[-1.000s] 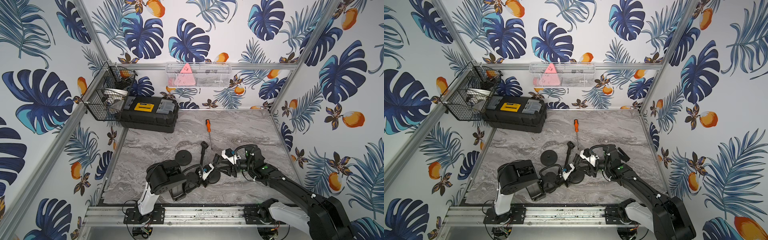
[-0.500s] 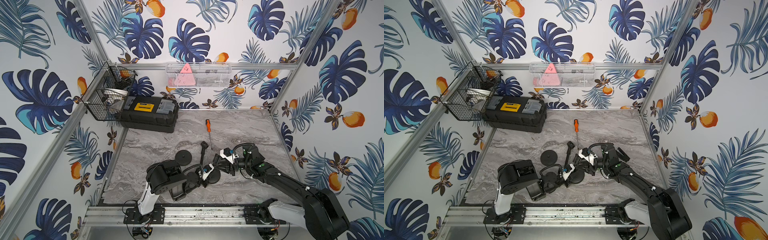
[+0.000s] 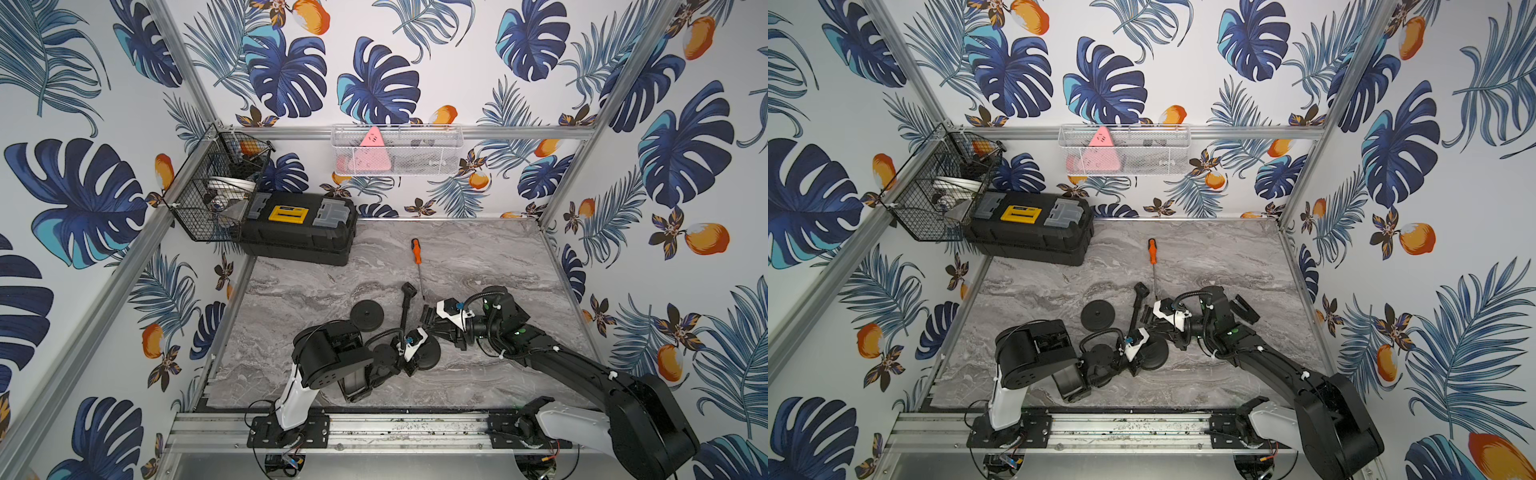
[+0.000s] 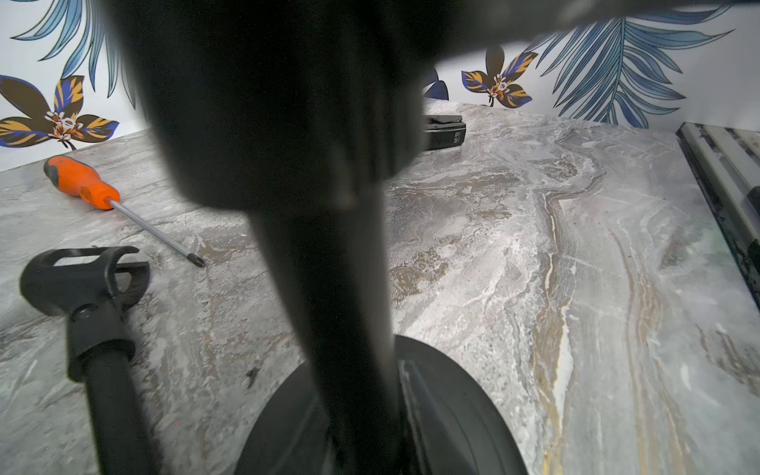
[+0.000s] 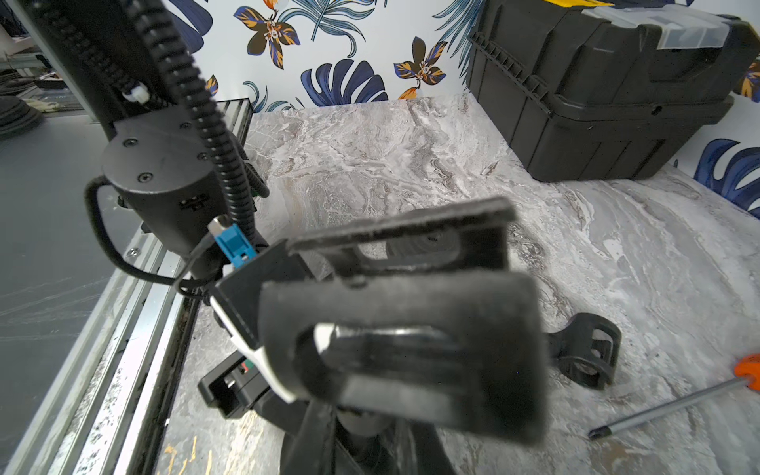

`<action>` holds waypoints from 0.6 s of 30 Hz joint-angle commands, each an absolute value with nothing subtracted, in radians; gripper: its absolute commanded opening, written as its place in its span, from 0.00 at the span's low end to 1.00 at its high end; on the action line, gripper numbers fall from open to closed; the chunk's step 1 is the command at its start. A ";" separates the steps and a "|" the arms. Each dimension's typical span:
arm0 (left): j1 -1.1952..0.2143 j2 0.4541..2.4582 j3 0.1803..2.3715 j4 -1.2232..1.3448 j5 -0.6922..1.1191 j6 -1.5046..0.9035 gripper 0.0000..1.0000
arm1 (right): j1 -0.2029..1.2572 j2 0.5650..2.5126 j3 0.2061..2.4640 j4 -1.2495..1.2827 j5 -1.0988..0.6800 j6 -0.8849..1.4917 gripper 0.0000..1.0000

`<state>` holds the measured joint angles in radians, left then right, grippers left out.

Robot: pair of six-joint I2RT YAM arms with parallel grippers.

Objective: Assemble a microphone stand
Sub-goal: Screw the microphone stand pole into the microphone stand base.

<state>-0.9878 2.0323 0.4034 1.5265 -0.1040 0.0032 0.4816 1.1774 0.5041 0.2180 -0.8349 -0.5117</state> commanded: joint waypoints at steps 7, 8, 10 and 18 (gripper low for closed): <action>-0.985 1.991 0.386 1.544 -0.130 0.004 0.36 | 0.563 1.070 0.360 0.275 -0.689 -0.365 0.00; -0.984 1.986 0.382 1.544 -0.129 0.002 0.37 | 0.575 1.057 0.340 0.302 -0.657 -0.340 0.00; -0.984 1.976 0.379 1.545 -0.127 0.000 0.38 | 0.615 1.041 0.316 0.334 -0.567 -0.298 0.00; -0.983 1.957 0.370 1.544 -0.125 0.006 0.34 | 0.820 1.012 0.227 0.442 -0.163 -0.107 0.00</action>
